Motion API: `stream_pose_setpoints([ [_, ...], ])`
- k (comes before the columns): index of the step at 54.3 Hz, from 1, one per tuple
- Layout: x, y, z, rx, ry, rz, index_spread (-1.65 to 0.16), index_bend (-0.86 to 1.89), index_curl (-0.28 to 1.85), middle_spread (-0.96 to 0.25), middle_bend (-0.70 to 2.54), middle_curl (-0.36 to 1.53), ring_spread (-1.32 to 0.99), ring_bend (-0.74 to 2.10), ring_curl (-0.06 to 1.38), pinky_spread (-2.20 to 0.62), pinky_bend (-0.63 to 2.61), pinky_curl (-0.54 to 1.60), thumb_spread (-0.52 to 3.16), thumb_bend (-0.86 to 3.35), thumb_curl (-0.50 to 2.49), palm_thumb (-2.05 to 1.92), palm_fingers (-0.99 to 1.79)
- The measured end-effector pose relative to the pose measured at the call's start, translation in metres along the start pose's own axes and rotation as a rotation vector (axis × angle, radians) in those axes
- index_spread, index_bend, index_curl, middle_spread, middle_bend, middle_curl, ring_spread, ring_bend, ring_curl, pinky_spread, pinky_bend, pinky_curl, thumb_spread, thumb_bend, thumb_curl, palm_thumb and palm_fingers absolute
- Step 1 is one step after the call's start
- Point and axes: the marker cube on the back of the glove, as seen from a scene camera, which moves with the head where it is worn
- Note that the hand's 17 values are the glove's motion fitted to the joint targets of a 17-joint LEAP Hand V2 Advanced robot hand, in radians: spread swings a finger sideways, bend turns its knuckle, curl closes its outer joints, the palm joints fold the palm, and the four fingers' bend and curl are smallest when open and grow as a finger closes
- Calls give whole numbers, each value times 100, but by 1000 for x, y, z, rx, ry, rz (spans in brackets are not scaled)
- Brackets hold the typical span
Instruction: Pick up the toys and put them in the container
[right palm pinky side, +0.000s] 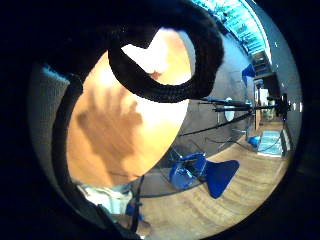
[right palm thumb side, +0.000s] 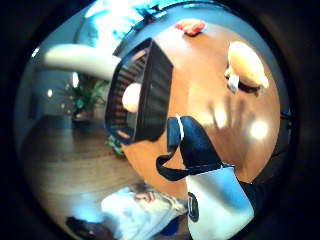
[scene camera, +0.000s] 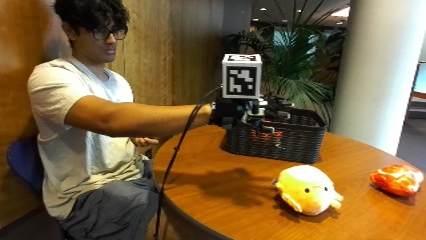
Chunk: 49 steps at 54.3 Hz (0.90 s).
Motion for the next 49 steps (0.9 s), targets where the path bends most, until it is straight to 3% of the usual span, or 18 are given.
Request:
stream_pose_setpoints([
  [15, 56, -88, 35, -131, 60, 188, -27, -1, 15, 2, 7, 14, 4, 17, 17, 8, 112, 40, 135, 1, 32, 21, -44],
  [32, 80, -137, 84, -200, 108, 201, -28, 1, 9, 4, 5, 12, 5, 16, 20, 9, 128, 42, 132, -1, 34, 26, -49],
  [43, 76, -143, 134, -509, -31, 205, -28, 0, 7, 8, 0, 8, 8, 15, 20, 11, 144, 45, 126, -2, 33, 24, -56],
  [49, 65, -143, 134, -574, 10, 189, -29, 4, 7, 10, 1, 7, 10, 21, 22, 11, 145, 44, 127, 1, 34, 30, -49],
])
